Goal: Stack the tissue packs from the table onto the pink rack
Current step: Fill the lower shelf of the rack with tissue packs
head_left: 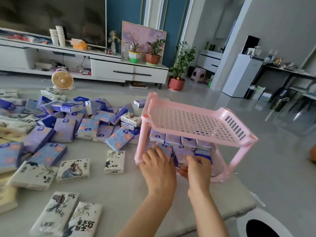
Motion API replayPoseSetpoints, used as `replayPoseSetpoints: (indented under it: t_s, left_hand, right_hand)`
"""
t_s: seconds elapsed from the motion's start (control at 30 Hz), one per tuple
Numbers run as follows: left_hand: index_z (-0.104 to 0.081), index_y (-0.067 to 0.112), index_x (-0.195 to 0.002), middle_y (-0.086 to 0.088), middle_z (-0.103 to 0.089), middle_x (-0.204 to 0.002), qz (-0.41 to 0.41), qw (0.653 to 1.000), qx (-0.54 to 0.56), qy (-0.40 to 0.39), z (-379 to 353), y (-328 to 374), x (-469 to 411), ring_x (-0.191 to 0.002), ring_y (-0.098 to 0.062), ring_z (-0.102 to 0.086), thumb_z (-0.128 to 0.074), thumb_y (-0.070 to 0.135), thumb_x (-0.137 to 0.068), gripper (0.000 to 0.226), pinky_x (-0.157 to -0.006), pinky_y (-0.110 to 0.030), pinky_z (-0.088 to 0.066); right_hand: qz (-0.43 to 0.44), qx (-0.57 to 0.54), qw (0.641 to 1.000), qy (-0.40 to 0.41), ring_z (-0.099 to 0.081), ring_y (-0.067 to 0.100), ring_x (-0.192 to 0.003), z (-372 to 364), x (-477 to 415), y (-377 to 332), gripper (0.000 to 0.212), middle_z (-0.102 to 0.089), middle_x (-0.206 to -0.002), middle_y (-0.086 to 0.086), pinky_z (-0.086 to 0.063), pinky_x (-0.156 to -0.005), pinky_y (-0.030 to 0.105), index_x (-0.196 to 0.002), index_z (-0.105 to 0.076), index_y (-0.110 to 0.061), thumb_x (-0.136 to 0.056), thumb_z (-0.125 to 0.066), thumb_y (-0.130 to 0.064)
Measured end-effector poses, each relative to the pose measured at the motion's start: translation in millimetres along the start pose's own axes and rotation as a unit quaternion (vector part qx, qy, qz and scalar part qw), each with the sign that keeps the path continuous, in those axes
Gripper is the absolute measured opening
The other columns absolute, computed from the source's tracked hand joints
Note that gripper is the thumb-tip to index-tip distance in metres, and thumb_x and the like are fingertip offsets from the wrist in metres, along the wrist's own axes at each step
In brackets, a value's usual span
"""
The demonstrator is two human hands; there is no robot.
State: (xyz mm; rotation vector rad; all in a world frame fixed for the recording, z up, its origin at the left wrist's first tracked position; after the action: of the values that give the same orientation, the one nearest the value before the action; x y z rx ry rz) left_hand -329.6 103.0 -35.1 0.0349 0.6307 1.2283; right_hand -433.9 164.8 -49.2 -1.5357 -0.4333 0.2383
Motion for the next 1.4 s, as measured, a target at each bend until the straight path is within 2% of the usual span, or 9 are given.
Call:
replayPoseSetpoints:
  t_s: [0.13, 0.27, 0.47, 0.57, 0.67, 0.8, 0.9, 1.1, 1.4]
  left_hand:
    - [-0.067, 0.003, -0.091, -0.013, -0.053, -0.071, 0.002, 1.000, 0.012, -0.009, 1, -4, 4, -0.060, -0.028, -0.055, -0.084, 0.043, -0.051, 0.059, -0.045, -0.030, -0.041]
    - [-0.064, 0.000, -0.096, -0.016, -0.054, -0.081, -0.004, 1.000, 0.015, 0.006, 11, -9, 17, -0.065, -0.031, -0.057, -0.086, 0.019, -0.040, 0.064, -0.045, -0.032, -0.044]
    - [-0.051, 0.010, -0.066, -0.010, -0.049, -0.066, -0.060, 0.993, 0.098, 0.024, 27, -14, 20, -0.046, -0.025, -0.051, -0.074, -0.009, -0.027, 0.049, -0.034, -0.022, -0.020]
    - [-0.051, 0.007, -0.065, -0.014, -0.050, -0.067, -0.067, 0.987, 0.141, 0.022, 24, -20, 17, -0.049, -0.031, -0.052, -0.071, -0.013, -0.030, 0.045, -0.034, -0.027, -0.033]
    - [-0.053, 0.006, -0.064, -0.015, -0.052, -0.070, -0.070, 0.984, 0.159, 0.023, 27, -20, 16, -0.054, -0.033, -0.053, -0.063, -0.006, -0.042, 0.028, -0.041, -0.028, -0.041]
    - [-0.054, 0.011, -0.062, -0.011, -0.057, -0.075, -0.082, 0.982, 0.171, 0.015, 28, -17, 19, -0.059, -0.029, -0.058, -0.047, 0.008, -0.053, 0.012, -0.044, -0.022, -0.041]
    - [-0.058, 0.012, -0.065, -0.011, -0.060, -0.081, -0.066, 0.984, 0.166, -0.008, 24, -17, 18, -0.065, -0.027, -0.060, -0.027, 0.016, -0.061, 0.032, -0.055, -0.024, -0.042]
    - [-0.067, -0.004, -0.098, -0.023, -0.062, -0.103, -0.056, 0.988, 0.099, -0.105, 3, -16, 22, -0.094, -0.035, -0.063, -0.026, 0.021, -0.066, 0.058, -0.074, -0.036, -0.055]
    - [-0.067, 0.011, -0.105, -0.021, -0.062, -0.111, -0.051, 0.984, 0.053, -0.164, -1, -14, 24, -0.120, -0.036, -0.046, -0.017, 0.027, -0.073, 0.062, -0.085, -0.043, -0.047]
  right_hand:
    - [0.021, 0.041, 0.999, -0.011, -0.064, 0.036, -0.070, -9, 0, 2, 0.046, -0.064, -0.088, 0.025, -0.056, -0.072, 0.048, -0.097, -0.055, 0.002, -0.065, -0.052, -0.031]
    - [0.056, 0.119, 0.991, -0.038, -0.057, 0.020, -0.046, -9, 0, -9, 0.013, -0.061, -0.073, 0.013, -0.050, -0.047, 0.027, -0.087, -0.059, 0.000, -0.084, -0.053, -0.011]
    - [0.130, 0.218, 0.965, -0.061, -0.060, 0.038, -0.095, -27, 3, 2, 0.052, -0.066, -0.096, 0.016, -0.052, -0.079, 0.051, -0.101, -0.062, -0.007, -0.059, -0.053, -0.038]
    - [0.155, 0.240, 0.957, -0.058, -0.059, 0.038, -0.099, -29, 13, -7, 0.049, -0.065, -0.099, 0.018, -0.052, -0.083, 0.047, -0.104, -0.064, -0.007, -0.064, -0.057, -0.034]
    - [0.186, 0.273, 0.942, -0.060, -0.055, 0.032, -0.108, -27, 17, -18, 0.035, -0.064, -0.108, 0.018, -0.043, -0.090, 0.031, -0.112, -0.063, -0.002, -0.079, -0.064, -0.014]
    - [0.212, 0.292, 0.930, -0.071, -0.054, 0.031, -0.112, -28, 12, -16, 0.036, -0.064, -0.113, 0.018, -0.038, -0.091, 0.028, -0.117, -0.061, 0.000, -0.082, -0.063, -0.008]
    - [0.225, 0.310, 0.921, -0.071, -0.053, 0.030, -0.114, -29, 9, -14, 0.039, -0.060, -0.117, 0.018, -0.036, -0.093, 0.026, -0.119, -0.059, -0.002, -0.082, -0.064, -0.008]
    - [0.241, 0.328, 0.911, -0.065, -0.053, 0.027, -0.113, -30, 9, -13, 0.038, -0.058, -0.119, 0.017, -0.035, -0.094, 0.024, -0.119, -0.060, -0.006, -0.082, -0.064, -0.010]
    - [0.263, 0.332, 0.906, -0.021, -0.053, 0.031, -0.109, -31, 13, -19, 0.036, -0.057, -0.116, 0.019, -0.037, -0.088, 0.028, -0.115, -0.061, -0.004, -0.079, -0.065, -0.007]
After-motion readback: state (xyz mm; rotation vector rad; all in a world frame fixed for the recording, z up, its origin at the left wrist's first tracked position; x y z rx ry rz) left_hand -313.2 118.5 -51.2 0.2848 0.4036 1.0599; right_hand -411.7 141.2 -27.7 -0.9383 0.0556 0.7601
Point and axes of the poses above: each hand's wrist, its own x-axis away from the middle knuckle, its own z-axis out of the back of the hand, y = z × x, the point moved 6 cm from there along -x, towards the middle knuckle
